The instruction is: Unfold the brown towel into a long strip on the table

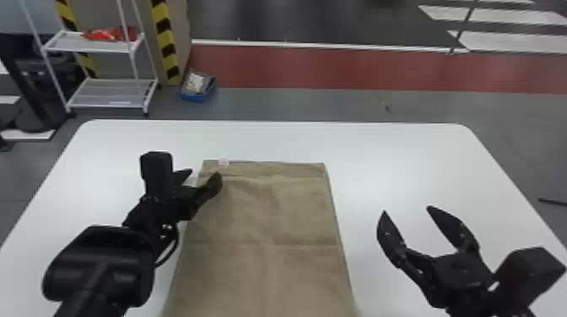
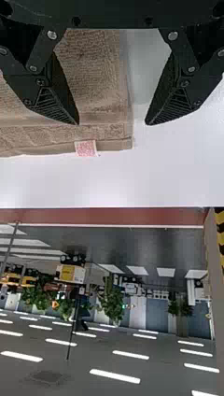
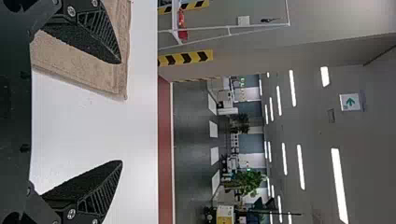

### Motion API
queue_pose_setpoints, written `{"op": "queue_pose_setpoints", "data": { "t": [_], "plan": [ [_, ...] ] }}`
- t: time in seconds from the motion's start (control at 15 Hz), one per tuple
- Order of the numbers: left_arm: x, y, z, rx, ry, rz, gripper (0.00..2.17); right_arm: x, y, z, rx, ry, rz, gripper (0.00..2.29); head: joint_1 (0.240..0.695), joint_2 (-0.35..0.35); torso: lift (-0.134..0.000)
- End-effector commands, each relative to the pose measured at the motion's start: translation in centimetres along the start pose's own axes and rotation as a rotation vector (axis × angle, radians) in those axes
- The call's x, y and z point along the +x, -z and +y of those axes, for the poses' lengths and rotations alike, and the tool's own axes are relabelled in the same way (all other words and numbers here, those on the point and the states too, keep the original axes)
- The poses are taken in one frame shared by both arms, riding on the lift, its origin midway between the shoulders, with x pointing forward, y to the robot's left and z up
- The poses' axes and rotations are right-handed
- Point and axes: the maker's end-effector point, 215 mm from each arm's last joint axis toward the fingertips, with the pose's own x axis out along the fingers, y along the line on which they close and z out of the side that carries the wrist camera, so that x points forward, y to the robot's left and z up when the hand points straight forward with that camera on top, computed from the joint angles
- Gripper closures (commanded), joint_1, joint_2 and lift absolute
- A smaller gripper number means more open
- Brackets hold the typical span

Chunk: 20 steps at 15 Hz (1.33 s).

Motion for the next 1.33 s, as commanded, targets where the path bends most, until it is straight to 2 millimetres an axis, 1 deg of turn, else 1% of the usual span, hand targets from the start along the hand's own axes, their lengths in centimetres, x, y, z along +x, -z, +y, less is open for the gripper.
{"op": "queue_pose_setpoints", "data": {
  "t": [0.0, 0.33, 0.4, 0.6, 0.67, 0.73, 1.0, 1.07, 1.13, 1.2, 1.27],
  "plan": [
    [-0.13, 0.22, 0.34, -0.006, -0.005, 0.002, 0.41, 0.00, 0.04, 0.00, -0.003, 0.000, 0.002, 0.12, 0.695, -0.069, -0.117],
    [-0.19, 0.43, -0.03, 0.000, 0.019, 0.006, 0.43, 0.06, -0.09, 0.17, -0.001, -0.001, -0.003, 0.12, 0.695, -0.064, -0.117],
    [-0.17, 0.50, -0.08, -0.003, 0.018, 0.007, 0.64, 0.11, -0.05, 0.15, -0.005, -0.002, -0.001, 0.12, 0.695, -0.065, -0.117],
    [-0.17, 0.52, -0.04, 0.003, 0.017, 0.008, 0.64, 0.20, -0.27, 0.17, -0.007, -0.003, -0.006, 0.12, 0.695, -0.065, -0.117],
    [-0.17, 0.42, -0.04, 0.003, 0.017, 0.005, 0.65, 0.18, -0.02, 0.06, -0.007, -0.001, -0.001, 0.12, 0.695, -0.065, -0.117],
    [-0.21, 0.35, 0.06, 0.004, 0.014, 0.002, 0.71, 0.27, 0.02, 0.11, -0.005, -0.002, -0.001, 0.12, 0.695, -0.065, -0.117],
    [-0.46, 0.68, 0.25, 0.004, 0.007, -0.002, 0.73, 0.45, -0.07, 0.14, -0.011, -0.004, -0.004, 0.12, 0.695, -0.063, -0.117],
    [-0.54, 0.64, 0.27, 0.004, 0.007, -0.004, 0.88, 0.51, -0.11, 0.21, -0.013, -0.006, -0.005, 0.12, 0.695, -0.062, -0.117],
    [-0.58, 0.55, 0.53, 0.003, -0.003, -0.007, 1.23, 0.52, -0.08, 0.28, -0.017, -0.007, -0.004, 0.12, 0.695, -0.061, -0.117],
    [-0.68, 0.81, 0.49, 0.002, -0.003, -0.004, 1.33, 0.52, 0.02, 0.35, -0.016, -0.008, -0.002, 0.12, 0.695, -0.059, -0.117],
    [-0.83, 0.98, 0.51, 0.001, -0.004, -0.004, 1.33, 0.52, -0.08, 0.28, -0.017, -0.007, -0.004, 0.12, 0.695, -0.058, -0.117]
  ]
}}
